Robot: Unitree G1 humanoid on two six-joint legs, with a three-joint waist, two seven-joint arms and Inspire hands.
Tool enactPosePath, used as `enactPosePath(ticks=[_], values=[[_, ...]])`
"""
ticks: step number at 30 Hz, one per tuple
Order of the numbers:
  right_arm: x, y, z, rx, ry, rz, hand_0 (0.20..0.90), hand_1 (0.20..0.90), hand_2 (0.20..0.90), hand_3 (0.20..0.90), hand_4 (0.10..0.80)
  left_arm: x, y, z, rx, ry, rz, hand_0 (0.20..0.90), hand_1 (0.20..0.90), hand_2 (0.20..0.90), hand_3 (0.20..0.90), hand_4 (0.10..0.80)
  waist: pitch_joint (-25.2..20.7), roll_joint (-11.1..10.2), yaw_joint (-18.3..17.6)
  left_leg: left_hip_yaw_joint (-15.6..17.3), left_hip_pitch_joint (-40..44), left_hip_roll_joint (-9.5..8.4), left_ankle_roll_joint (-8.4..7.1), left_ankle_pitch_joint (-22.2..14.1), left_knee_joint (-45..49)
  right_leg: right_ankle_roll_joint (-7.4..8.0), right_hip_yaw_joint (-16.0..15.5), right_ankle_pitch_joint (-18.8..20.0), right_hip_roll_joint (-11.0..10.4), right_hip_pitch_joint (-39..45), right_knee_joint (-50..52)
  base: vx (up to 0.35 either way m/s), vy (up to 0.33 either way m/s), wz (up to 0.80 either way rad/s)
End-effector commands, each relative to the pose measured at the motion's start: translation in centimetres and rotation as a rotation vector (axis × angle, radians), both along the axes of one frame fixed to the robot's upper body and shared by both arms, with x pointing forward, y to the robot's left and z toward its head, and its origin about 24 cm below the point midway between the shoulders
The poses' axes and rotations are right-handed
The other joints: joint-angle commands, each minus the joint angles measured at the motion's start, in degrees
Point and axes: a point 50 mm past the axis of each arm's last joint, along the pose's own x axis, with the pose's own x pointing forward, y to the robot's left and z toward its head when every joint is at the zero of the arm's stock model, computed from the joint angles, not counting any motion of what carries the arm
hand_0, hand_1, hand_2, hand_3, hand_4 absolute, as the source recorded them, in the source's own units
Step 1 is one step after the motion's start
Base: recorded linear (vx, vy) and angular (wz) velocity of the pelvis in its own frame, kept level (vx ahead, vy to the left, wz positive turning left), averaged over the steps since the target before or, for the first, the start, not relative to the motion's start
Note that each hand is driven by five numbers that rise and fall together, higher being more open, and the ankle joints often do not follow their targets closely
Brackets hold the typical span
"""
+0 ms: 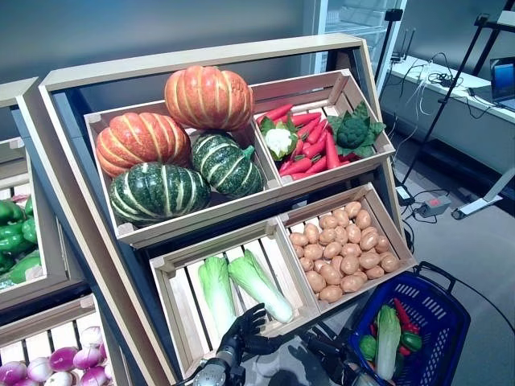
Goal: Put vegetables into the basket
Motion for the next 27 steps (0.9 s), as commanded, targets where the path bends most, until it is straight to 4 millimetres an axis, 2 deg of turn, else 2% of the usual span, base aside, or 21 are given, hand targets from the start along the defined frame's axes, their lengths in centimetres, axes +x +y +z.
enactPosePath(ticks=[1,27], values=[[4.21,2.05,1.89,0.082,-0.157,-0.007,0.9,0.9,0.9,0.9,0.8,3.87,-1.58,1.97,-0.023,-0.153,-0.041,0.9,0.9,0.9,0.9,0.8,1.47,-0.58,0.5,4.79,3.73,0.92,1.27,-4.79,0.52,-1.05,-0.97,2.79,-1.99,-0.99,0.07,0.0,0.0,0.0],[4.32,1.97,1.94,0.096,-0.158,-0.01,0.9,0.9,0.9,0.9,0.8,4.09,-1.76,2.19,-0.047,-0.153,-0.078,0.9,0.9,0.9,0.9,0.8,1.84,-0.51,1.04,3.94,3.05,0.85,1.2,-4.48,0.52,-0.96,-1.95,2.8,-2.25,-1.14,0.07,-0.001,0.0,0.0]])
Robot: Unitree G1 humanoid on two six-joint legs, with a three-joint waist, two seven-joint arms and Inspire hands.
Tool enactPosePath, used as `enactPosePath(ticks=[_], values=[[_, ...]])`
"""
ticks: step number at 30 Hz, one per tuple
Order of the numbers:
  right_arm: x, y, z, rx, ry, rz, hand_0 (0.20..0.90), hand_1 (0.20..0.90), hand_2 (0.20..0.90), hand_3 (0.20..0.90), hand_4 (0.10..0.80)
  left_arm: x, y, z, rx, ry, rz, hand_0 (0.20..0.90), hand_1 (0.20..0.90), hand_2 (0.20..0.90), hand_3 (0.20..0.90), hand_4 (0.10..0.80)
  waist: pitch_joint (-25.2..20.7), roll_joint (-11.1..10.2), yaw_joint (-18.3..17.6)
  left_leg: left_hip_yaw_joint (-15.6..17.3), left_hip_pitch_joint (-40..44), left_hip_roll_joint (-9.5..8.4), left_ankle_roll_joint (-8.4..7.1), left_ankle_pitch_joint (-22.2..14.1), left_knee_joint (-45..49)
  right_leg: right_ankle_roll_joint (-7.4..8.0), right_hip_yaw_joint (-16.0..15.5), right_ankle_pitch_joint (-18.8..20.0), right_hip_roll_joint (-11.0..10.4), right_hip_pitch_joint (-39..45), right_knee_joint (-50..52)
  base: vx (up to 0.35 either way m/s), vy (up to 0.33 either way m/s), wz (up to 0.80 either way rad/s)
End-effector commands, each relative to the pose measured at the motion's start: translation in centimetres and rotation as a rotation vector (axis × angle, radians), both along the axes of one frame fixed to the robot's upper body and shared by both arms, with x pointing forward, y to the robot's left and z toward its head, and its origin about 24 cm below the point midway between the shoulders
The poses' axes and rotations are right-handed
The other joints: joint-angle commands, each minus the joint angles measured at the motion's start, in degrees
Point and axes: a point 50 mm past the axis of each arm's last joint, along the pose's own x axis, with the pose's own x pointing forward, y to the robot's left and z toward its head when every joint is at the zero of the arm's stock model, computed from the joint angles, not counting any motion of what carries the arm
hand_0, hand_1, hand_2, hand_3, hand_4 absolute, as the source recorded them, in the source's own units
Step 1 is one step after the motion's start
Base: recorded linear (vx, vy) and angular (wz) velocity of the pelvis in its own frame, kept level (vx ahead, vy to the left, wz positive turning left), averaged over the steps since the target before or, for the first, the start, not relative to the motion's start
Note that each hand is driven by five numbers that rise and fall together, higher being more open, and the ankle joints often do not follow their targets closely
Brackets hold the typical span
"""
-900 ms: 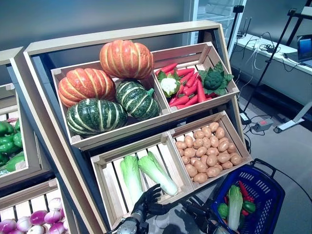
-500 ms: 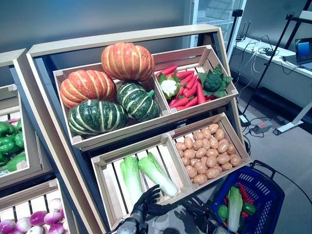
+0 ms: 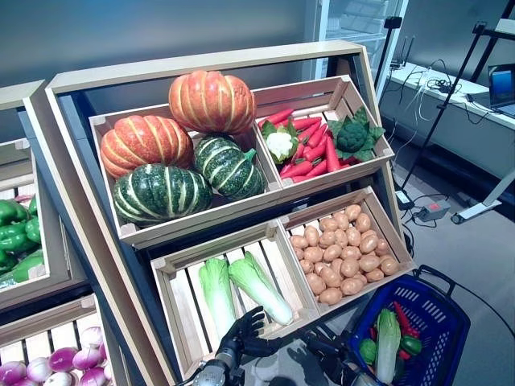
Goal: Put vegetables into the basket
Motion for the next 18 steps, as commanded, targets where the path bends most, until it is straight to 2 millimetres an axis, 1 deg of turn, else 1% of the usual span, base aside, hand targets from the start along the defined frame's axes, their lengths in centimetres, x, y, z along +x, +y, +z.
enactPosePath(ticks=[1,18], values=[[4.32,1.86,1.94,0.092,-0.159,-0.011,0.9,0.9,0.9,0.9,0.8,4.35,-1.84,2.47,-0.05,-0.18,-0.075,0.9,0.9,0.9,0.9,0.8,2.2,-0.26,0.99,4.17,2.49,0.84,1.18,-4.44,0.53,-0.9,-1.68,2.84,-2.23,-1.88,0.07,0.0,0.0,0.0],[4.22,2.09,1.96,0.102,-0.161,-0.013,0.9,0.9,0.9,0.9,0.8,4.41,-1.95,2.62,-0.047,-0.196,-0.084,0.9,0.9,0.9,0.9,0.8,2.19,-0.4,1.0,4.1,2.16,0.8,1.2,-4.39,0.53,-0.87,-1.62,2.89,-2.24,-2.21,0.07,0.0,0.0,0.0]])
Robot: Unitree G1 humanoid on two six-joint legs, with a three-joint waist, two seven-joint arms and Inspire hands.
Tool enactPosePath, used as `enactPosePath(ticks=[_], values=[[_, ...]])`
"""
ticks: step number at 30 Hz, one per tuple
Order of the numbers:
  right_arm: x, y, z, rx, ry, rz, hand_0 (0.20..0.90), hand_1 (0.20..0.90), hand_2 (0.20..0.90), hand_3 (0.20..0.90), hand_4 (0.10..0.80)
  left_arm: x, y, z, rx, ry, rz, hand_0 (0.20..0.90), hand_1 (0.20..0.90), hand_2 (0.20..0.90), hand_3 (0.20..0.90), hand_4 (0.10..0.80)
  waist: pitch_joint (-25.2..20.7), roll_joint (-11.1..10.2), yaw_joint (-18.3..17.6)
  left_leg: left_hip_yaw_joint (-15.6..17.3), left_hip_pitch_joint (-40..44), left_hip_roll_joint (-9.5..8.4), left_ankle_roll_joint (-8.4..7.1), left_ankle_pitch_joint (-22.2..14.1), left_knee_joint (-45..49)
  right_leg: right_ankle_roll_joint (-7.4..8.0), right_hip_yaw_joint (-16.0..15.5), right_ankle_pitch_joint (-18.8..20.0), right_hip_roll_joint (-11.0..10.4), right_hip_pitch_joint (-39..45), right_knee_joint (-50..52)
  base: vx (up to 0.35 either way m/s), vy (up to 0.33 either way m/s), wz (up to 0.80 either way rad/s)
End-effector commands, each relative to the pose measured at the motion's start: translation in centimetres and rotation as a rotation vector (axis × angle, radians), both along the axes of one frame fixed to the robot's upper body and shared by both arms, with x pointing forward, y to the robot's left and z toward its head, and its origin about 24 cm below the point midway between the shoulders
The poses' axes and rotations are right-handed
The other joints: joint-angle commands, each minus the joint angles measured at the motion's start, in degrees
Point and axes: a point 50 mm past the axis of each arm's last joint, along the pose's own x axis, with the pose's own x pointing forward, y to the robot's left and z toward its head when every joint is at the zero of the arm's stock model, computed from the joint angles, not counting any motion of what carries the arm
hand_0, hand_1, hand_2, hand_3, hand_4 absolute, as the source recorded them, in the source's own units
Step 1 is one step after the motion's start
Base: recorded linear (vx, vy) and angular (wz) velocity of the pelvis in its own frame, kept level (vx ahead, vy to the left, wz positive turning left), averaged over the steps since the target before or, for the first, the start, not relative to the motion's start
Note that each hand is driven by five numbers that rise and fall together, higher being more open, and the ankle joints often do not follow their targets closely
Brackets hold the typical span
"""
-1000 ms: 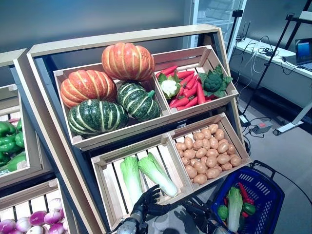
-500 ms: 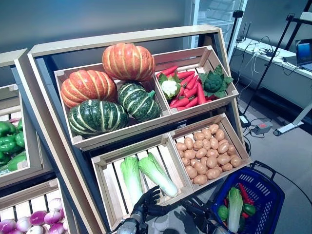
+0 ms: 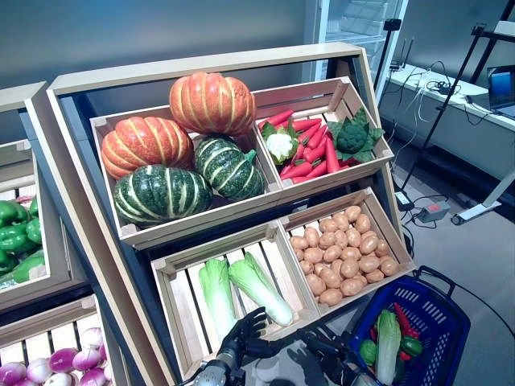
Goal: Put vegetables into the basket
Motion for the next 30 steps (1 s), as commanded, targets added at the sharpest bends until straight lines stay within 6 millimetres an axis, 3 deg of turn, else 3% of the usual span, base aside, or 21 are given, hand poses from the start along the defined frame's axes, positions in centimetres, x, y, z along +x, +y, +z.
enactPosePath(ticks=[1,10,14,21,30], values=[[4.2,2.1,2.0,0.101,-0.161,-0.014,0.9,0.9,0.9,0.9,0.8,4.5,-1.7,2.7,-0.042,-0.205,-0.067,0.9,0.9,0.9,0.9,0.8,2.47,-0.41,0.99,4.09,2.26,0.77,1.19,-4.4,0.53,-0.85,-1.57,2.89,-2.24,-2.15,0.08,0.0,0.0,0.0],[4.4,1.7,2.2,0.096,-0.163,-0.017,0.9,0.9,0.9,0.9,0.8,6.9,-1.3,6.4,-0.018,-0.469,-0.015,0.9,0.9,0.9,0.9,0.8,2.83,-0.26,1.21,4.06,2.34,0.78,1.01,-4.53,0.53,-0.87,-1.52,2.88,-2.23,-2.12,0.08,0.0,0.0,0.0],[4.6,1.4,2.4,0.093,-0.166,-0.026,0.9,0.9,0.9,0.9,0.8,8.1,0.2,8.8,0.041,-0.623,0.123,0.9,0.9,0.9,0.9,0.8,3.03,-0.3,1.62,3.87,2.38,0.77,0.99,-4.59,0.53,-1.03,-1.79,2.8,-2.22,-1.91,0.08,0.0,0.0,0.0],[4.5,0.9,2.7,0.08,-0.207,-0.042,0.9,0.9,0.9,0.9,0.8,8.4,2.6,10.0,0.26,-0.714,0.367,0.9,0.9,0.9,0.9,0.8,2.75,-0.81,2.01,3.26,2.61,0.81,0.81,-4.61,0.53,-1.22,-2.35,2.6,-2.13,-1.29,0.08,0.018,-0.001,0.02],[7.3,0.5,7.8,-0.011,-0.557,0.006,0.9,0.9,0.9,0.9,0.8,9.4,4.6,9.6,0.522,-0.615,0.525,0.9,0.9,0.9,0.9,0.8,3.22,-2.06,0.51,2.77,2.79,0.97,0.82,-4.32,0.53,-1.48,-1.54,1.72,-1.77,-1.15,1.47,0.007,-0.005,0.05]])
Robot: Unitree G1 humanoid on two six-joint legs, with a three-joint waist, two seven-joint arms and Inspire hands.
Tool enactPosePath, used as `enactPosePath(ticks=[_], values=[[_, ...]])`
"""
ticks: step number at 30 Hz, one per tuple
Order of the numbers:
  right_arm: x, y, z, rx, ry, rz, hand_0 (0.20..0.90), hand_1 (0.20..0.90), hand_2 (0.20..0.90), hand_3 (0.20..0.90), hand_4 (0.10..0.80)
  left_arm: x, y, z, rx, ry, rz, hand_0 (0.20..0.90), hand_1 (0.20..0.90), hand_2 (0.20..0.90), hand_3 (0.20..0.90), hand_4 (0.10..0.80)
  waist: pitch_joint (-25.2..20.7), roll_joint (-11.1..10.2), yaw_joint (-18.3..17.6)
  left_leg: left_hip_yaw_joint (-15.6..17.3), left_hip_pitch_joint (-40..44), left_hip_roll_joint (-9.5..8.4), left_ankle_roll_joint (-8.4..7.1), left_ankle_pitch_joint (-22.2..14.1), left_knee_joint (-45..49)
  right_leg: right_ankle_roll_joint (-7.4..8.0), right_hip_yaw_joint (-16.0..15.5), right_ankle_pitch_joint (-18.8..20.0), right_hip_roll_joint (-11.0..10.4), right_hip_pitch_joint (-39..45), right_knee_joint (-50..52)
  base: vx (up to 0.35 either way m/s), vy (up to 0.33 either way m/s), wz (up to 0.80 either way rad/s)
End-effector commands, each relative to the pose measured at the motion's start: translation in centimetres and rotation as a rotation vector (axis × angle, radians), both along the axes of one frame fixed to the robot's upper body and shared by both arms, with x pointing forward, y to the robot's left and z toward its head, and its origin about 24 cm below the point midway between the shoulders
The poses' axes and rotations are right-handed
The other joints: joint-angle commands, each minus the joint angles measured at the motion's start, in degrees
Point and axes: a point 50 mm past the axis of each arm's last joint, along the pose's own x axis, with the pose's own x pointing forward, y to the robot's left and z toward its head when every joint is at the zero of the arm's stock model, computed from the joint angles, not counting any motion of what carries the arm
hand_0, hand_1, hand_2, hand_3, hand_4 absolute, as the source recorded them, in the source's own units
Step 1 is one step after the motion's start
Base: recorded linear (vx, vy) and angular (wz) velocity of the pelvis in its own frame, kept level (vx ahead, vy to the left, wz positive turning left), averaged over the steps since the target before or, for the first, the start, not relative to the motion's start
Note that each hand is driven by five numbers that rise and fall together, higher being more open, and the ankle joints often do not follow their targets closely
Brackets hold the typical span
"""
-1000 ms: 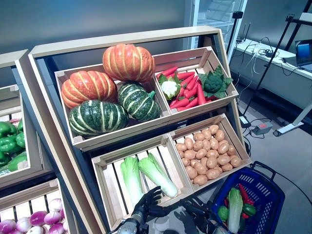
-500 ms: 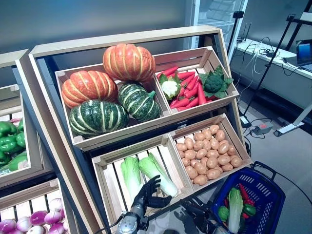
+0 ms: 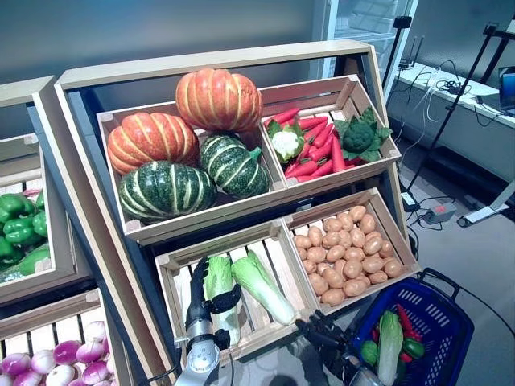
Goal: Put vegetables into the basket
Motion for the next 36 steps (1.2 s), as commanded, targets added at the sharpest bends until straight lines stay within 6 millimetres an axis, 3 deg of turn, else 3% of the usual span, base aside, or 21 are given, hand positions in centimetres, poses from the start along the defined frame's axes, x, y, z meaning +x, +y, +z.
enactPosePath(ticks=[1,8,23,32,36], values=[[5.2,0.3,5.1,-0.033,-0.371,-0.027,0.9,0.9,0.9,0.9,0.8,4.9,0.6,3.6,0.106,-0.158,0.042,0.9,0.9,0.9,0.9,0.8,2.86,-1.9,0.42,4.18,3.62,0.93,1.02,-4.64,0.61,-1.35,0.01,1.74,-1.92,-1.16,1.61,0.0,0.0,0.0],[6.0,-0.8,7.8,-0.1,-0.512,-0.048,0.9,0.9,0.9,0.9,0.8,3.7,1.6,1.5,0.044,-0.025,0.193,0.9,0.9,0.9,0.9,0.8,2.96,-2.46,-0.75,5.21,3.25,1.09,1.01,-6.26,4.52,-1.55,1.99,1.43,-1.82,-1.05,2.28,0.023,0.0,-0.01],[7.3,-1.2,10.9,-0.094,-0.662,-0.088,0.9,0.9,0.9,0.9,0.8,6.0,2.5,2.7,0.072,-0.021,0.334,0.9,0.9,0.9,0.9,0.8,7.31,-2.6,-2.36,5.43,-2.56,1.09,1.51,-8.31,13.31,-2.29,3.54,-1.79,-1.7,-7.02,11.3,-0.037,0.002,-0.04],[8.1,-0.9,11.6,-0.094,-0.69,-0.064,0.9,0.9,0.9,0.9,0.8,7.6,1.5,3.9,0.092,-0.054,0.317,0.9,0.9,0.9,0.9,0.8,11.05,-2.49,-3.05,6.96,-9.98,2.08,1.91,-12.89,26.43,-3.3,4.17,-5.19,-2.61,-13.12,21.08,-0.05,0.018,0.05],[8.8,-0.6,12.3,-0.085,-0.72,-0.038,0.9,0.9,0.9,0.9,0.8,9.1,1.6,5.5,0.119,-0.111,0.35,0.9,0.9,0.9,0.9,0.8,13.94,-2.73,-3.6,7.22,-15.76,2.94,2.47,-15.89,34.97,-3.69,3.76,-8.1,-3.89,-19.58,31.28,-0.127,0.052,-0.01]])
